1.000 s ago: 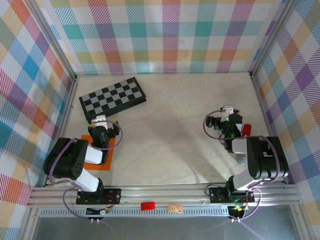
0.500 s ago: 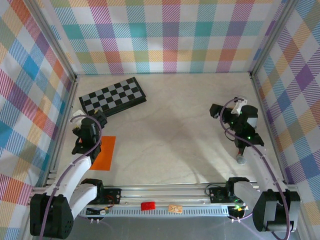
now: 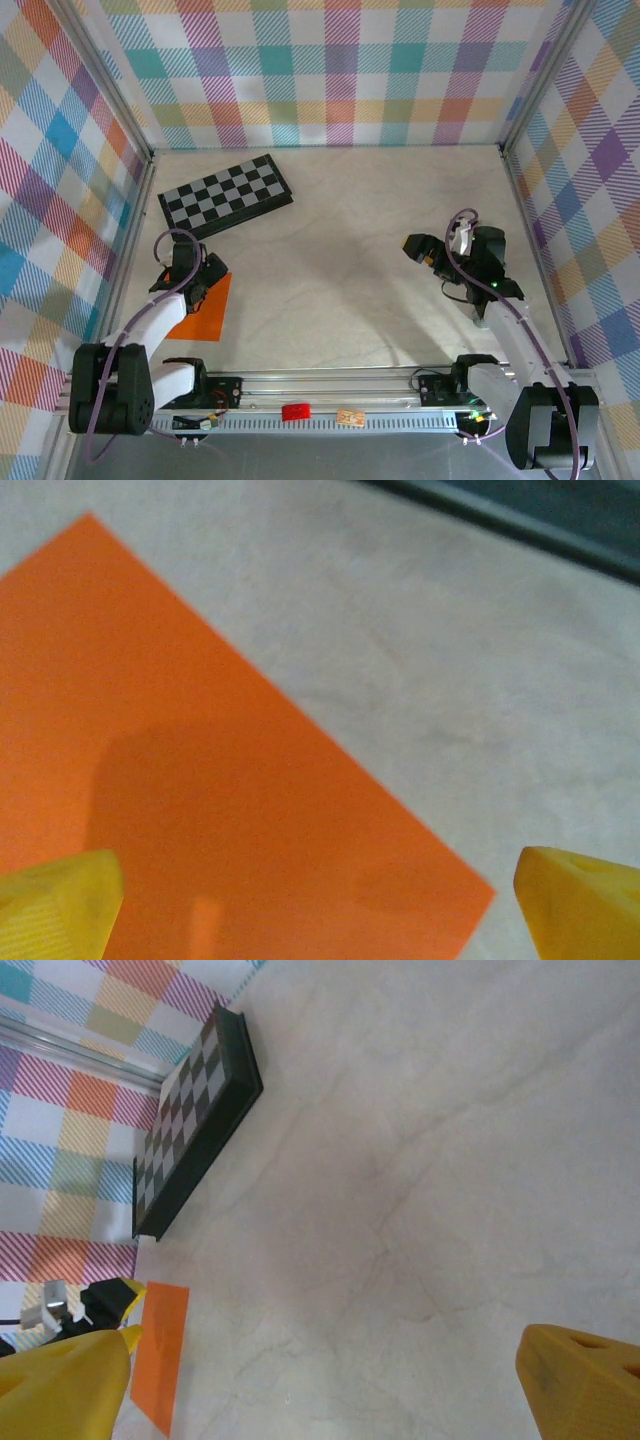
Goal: Fold a paper plane with a square sheet of paper (pick it up from the middle)
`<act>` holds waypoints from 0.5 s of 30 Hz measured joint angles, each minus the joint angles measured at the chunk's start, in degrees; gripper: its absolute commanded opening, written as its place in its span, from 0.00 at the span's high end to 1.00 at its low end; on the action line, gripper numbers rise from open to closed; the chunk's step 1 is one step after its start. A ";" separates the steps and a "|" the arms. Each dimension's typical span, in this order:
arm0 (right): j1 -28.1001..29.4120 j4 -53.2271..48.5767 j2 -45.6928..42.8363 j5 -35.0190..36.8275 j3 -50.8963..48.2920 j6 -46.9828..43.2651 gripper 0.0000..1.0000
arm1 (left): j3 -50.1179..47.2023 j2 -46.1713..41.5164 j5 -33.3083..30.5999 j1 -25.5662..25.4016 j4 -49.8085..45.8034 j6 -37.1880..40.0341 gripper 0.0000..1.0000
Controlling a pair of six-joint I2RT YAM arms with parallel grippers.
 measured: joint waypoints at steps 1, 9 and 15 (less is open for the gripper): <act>0.00 -0.26 0.04 -0.37 -0.11 0.22 0.01 | 0.00 0.70 0.48 0.52 -0.28 -0.26 0.00; 0.00 -3.28 1.86 -0.94 0.31 0.61 0.01 | -0.02 2.23 6.23 1.53 -0.66 -2.80 0.00; 0.00 -6.25 1.75 1.42 0.44 0.63 0.01 | -0.61 3.37 10.64 1.29 3.15 -4.76 0.00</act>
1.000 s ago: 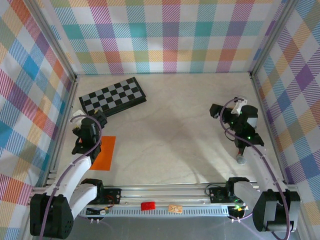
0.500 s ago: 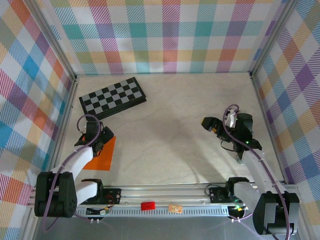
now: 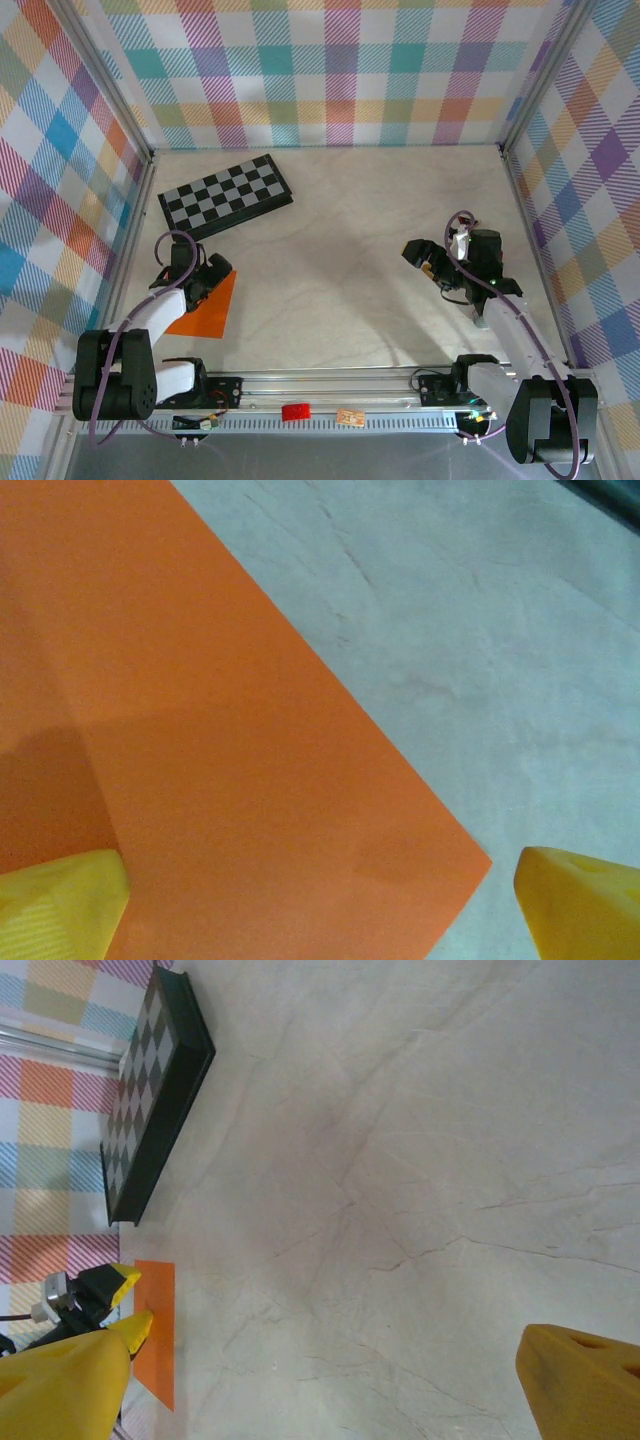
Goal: Fold a paper plane with a square sheet of paper (pick it up from the middle)
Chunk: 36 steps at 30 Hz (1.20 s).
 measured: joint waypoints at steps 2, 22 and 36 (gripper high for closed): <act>0.00 -0.63 -0.37 0.79 0.00 0.09 0.01 | -1.09 -0.13 0.79 -0.63 2.60 -1.75 0.00; 4.31 -1.05 -0.46 -3.85 -0.02 3.82 0.01 | 5.73 0.98 1.03 -25.44 4.09 -10.67 0.00; 7.37 -3.39 6.60 -6.21 3.54 0.26 0.01 | 12.52 11.82 11.58 -23.04 -10.10 7.30 0.00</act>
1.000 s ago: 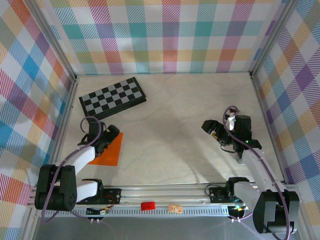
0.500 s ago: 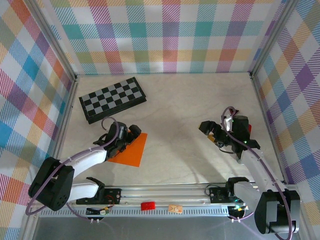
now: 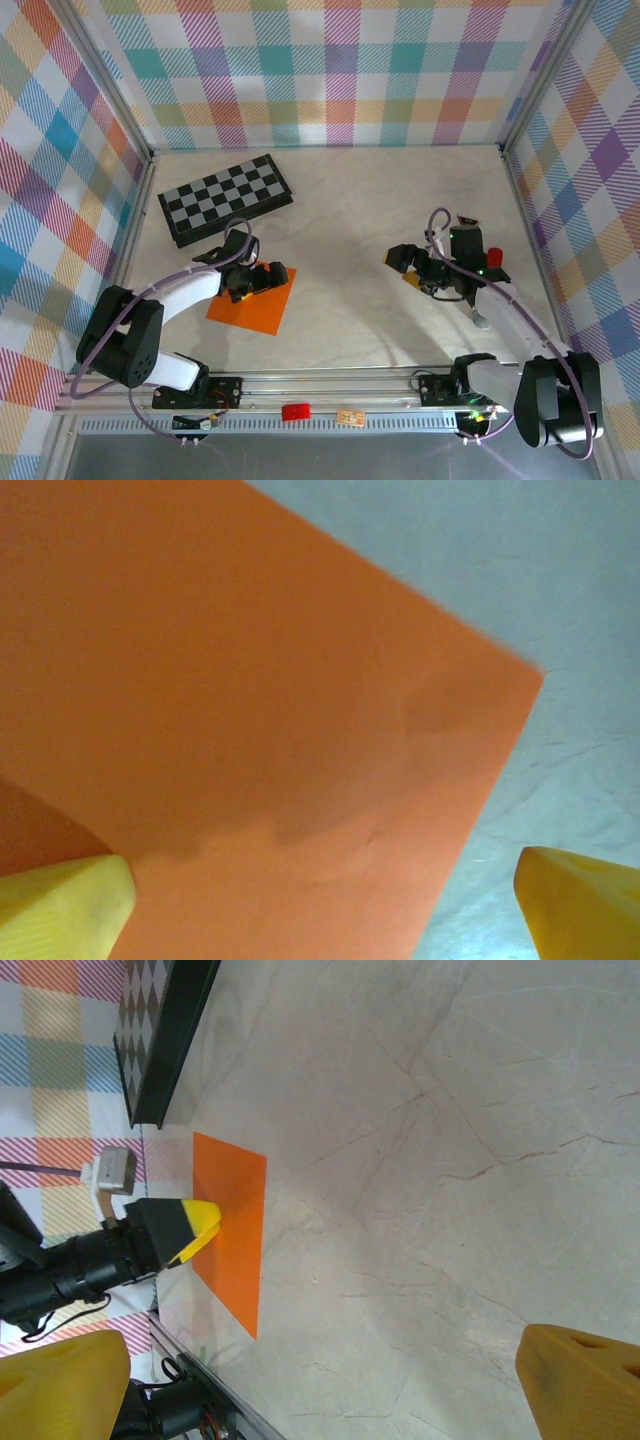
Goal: Fold a paper plane with a square sheet of paper (pick it up from the middle)
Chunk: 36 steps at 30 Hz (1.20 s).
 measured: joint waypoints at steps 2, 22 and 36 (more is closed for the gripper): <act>0.00 -0.39 1.09 0.07 0.79 -0.39 0.01 | -0.20 0.13 0.22 0.04 0.63 -0.50 0.00; 0.00 3.23 4.55 2.91 -0.72 1.62 0.01 | -3.48 3.43 -1.88 -8.70 24.28 -23.50 0.00; 2.29 3.54 0.11 2.91 -1.81 2.29 0.01 | 14.38 6.27 -8.72 -9.16 -7.39 1.20 0.00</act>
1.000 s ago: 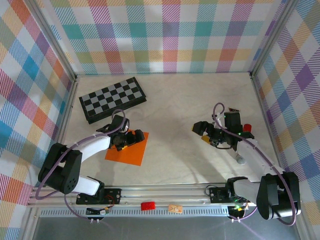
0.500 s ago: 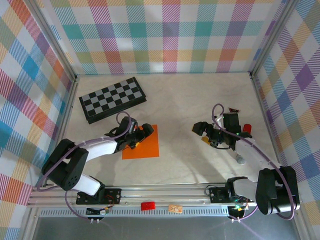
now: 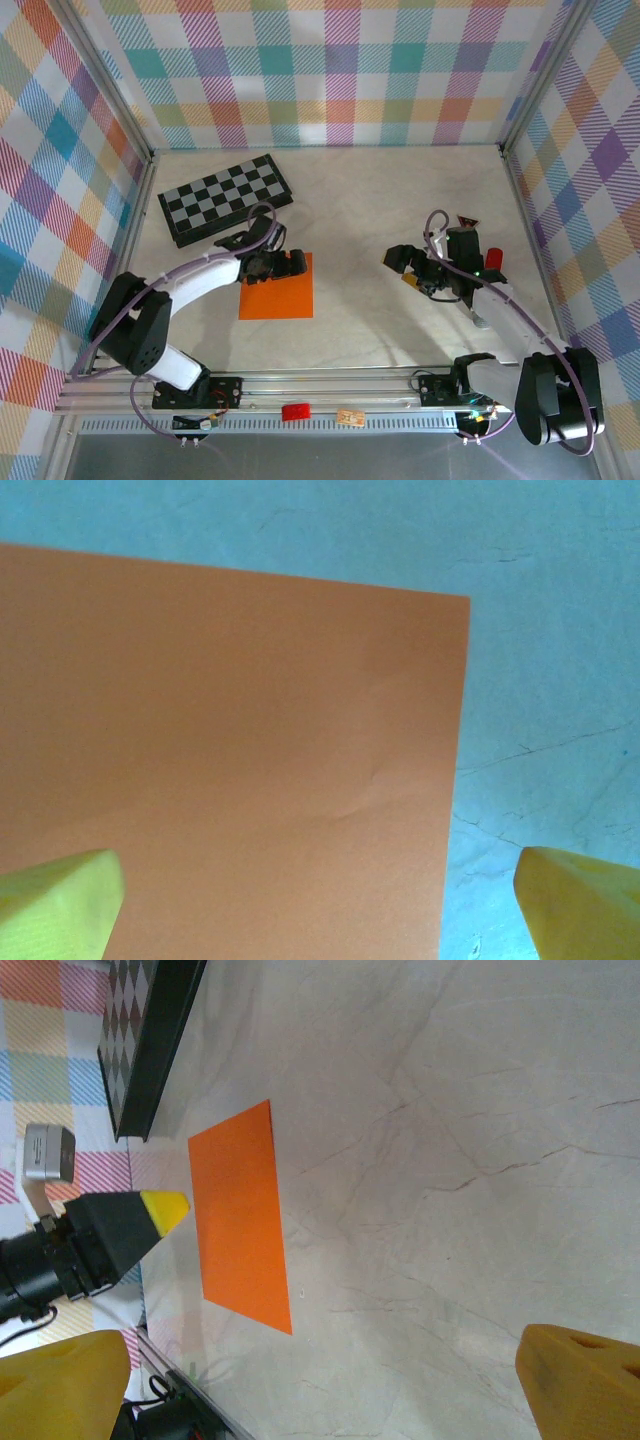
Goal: Fold a paper plane with a square sheet of paper (pick it up from the middle)
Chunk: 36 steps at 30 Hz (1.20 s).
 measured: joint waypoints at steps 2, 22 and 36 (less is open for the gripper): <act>0.96 0.00 0.00 0.17 0.00 0.22 0.01 | 1.79 1.66 -0.31 -0.02 -2.73 2.19 0.00; 11.04 0.50 4.92 6.32 2.80 2.62 0.01 | 9.33 13.14 -4.55 -1.14 -13.42 4.90 0.00; 11.78 0.83 8.37 7.69 3.93 2.78 0.01 | 10.64 15.76 -6.25 -1.25 -13.84 4.61 0.00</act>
